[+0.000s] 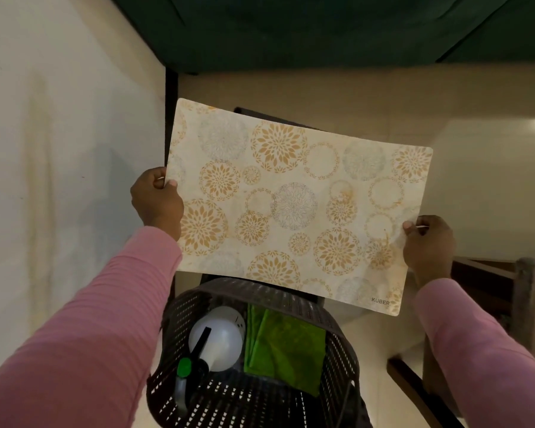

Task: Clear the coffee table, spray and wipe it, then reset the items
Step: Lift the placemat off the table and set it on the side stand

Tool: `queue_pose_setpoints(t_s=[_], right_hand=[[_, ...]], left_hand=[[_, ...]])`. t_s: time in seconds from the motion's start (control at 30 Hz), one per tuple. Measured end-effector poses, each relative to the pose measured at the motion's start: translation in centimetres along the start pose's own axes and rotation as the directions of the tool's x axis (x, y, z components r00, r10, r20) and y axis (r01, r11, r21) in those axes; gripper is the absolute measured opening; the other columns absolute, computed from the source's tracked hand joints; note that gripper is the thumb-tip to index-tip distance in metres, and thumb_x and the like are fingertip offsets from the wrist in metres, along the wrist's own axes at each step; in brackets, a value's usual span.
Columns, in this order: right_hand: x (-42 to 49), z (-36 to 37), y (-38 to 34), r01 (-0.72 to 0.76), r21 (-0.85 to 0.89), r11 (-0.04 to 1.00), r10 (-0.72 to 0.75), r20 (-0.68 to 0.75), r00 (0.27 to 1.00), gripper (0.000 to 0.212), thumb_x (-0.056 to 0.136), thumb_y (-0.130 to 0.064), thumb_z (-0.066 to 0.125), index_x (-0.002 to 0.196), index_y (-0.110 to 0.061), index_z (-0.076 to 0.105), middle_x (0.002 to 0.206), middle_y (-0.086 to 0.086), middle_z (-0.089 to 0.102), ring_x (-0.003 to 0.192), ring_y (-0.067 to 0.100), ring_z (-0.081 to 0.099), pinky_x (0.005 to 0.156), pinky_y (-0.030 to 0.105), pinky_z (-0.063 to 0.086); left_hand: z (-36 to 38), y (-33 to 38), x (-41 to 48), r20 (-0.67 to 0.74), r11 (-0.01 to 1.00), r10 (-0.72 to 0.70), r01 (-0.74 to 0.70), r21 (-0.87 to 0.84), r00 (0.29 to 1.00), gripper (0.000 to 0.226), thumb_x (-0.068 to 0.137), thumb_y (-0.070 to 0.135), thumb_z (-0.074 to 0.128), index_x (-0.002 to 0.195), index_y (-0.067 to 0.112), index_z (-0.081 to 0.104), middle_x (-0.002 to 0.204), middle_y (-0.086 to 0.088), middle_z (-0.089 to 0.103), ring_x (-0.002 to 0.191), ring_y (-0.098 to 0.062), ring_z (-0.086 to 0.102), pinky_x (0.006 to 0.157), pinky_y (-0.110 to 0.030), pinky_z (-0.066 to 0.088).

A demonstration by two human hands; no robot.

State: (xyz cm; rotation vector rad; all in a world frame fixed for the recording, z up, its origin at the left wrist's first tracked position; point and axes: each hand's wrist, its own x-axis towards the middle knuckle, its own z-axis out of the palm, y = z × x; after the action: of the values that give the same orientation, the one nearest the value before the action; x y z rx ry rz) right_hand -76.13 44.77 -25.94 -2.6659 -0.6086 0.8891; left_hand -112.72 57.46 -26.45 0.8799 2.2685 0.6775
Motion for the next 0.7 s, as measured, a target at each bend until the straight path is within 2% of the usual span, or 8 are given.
queue_pose_setpoints(t_s=[0.13,0.27,0.33,0.5,0.53,0.57,0.63,0.7], right_hand=[[-0.2,-0.1,0.0,-0.003,-0.001,1.000,0.003,-0.006,1.000,0.027,0.095,-0.019,0.055,0.115,-0.002,0.058,0.110,0.019,0.065,0.101,0.036,0.059,0.082,0.037,0.043],[-0.4,-0.2,0.1,-0.001,0.001,1.000,0.001,-0.014,1.000,0.027,0.093,-0.023,0.059,0.114,-0.006,0.060,0.108,0.018,0.067,0.097,0.036,0.062,0.088,0.049,0.051],[-0.5,-0.2,0.1,-0.003,-0.009,1.000,0.003,-0.010,1.000,0.029,0.092,-0.025,0.060,0.115,-0.008,0.060,0.106,0.017,0.068,0.096,0.036,0.063,0.087,0.051,0.051],[-1.5,-0.2,0.1,0.008,-0.051,0.999,-0.008,-0.002,1.000,0.041,0.093,-0.026,0.058,0.129,-0.009,0.053,0.114,0.015,0.066,0.106,0.035,0.061,0.090,0.042,0.046],[-1.7,-0.2,0.1,0.014,-0.063,0.998,-0.014,-0.001,1.000,0.043,0.093,-0.026,0.058,0.131,-0.009,0.051,0.118,0.015,0.065,0.109,0.035,0.059,0.092,0.042,0.045],[-2.0,-0.1,0.0,0.022,-0.075,0.997,-0.022,0.001,1.000,0.045,0.093,-0.026,0.058,0.134,-0.009,0.049,0.123,0.015,0.062,0.113,0.035,0.058,0.094,0.043,0.044],[-2.4,0.2,-0.2,0.052,-0.114,0.992,-0.052,-0.003,0.999,0.050,0.092,-0.025,0.059,0.137,-0.009,0.045,0.131,0.015,0.057,0.119,0.035,0.054,0.096,0.045,0.043],[-3.0,0.4,-0.4,0.091,-0.167,0.982,-0.092,-0.003,0.996,0.053,0.092,-0.025,0.059,0.139,-0.008,0.042,0.136,0.015,0.051,0.124,0.036,0.049,0.097,0.046,0.042]], left_hand=[[-0.2,-0.1,-0.2,0.016,1.000,-0.011,0.011,-0.003,1.000,0.026,0.090,0.000,0.061,0.112,0.011,0.068,0.099,-0.001,0.065,0.087,-0.014,0.061,0.080,-0.026,0.051],[-0.5,-0.3,-0.5,0.036,1.000,-0.011,0.010,0.018,0.999,0.028,0.090,0.002,0.061,0.117,0.011,0.067,0.106,-0.003,0.067,0.091,-0.015,0.062,0.083,-0.029,0.053],[-0.7,-0.2,-0.9,0.056,0.999,0.005,-0.007,0.032,0.998,0.029,0.091,0.002,0.060,0.117,0.011,0.066,0.109,-0.005,0.068,0.092,-0.016,0.063,0.082,-0.029,0.053],[-1.0,-0.1,-1.7,0.101,0.995,0.057,-0.064,0.072,0.993,0.030,0.092,0.002,0.056,0.119,0.012,0.065,0.114,-0.003,0.067,0.093,-0.016,0.063,0.061,-0.012,0.044],[-1.0,0.1,-1.9,0.108,0.995,0.056,-0.064,0.072,0.992,0.032,0.092,0.002,0.055,0.121,0.012,0.063,0.114,-0.002,0.066,0.094,-0.017,0.063,0.060,-0.012,0.044],[-1.1,0.3,-2.2,0.121,0.995,0.052,-0.061,0.079,0.991,0.034,0.092,0.002,0.055,0.124,0.012,0.061,0.115,-0.001,0.063,0.098,-0.018,0.062,0.064,-0.015,0.046],[-1.0,0.6,-2.5,0.150,0.992,0.018,-0.037,0.121,0.988,0.044,0.094,0.005,0.056,0.137,0.011,0.050,0.126,-0.001,0.056,0.113,-0.019,0.056,0.086,-0.026,0.049],[-1.1,0.8,-2.9,0.172,0.984,-0.003,-0.027,0.174,0.985,0.056,0.094,0.010,0.057,0.146,0.012,0.038,0.144,-0.006,0.045,0.129,-0.024,0.047,0.105,-0.035,0.042]])
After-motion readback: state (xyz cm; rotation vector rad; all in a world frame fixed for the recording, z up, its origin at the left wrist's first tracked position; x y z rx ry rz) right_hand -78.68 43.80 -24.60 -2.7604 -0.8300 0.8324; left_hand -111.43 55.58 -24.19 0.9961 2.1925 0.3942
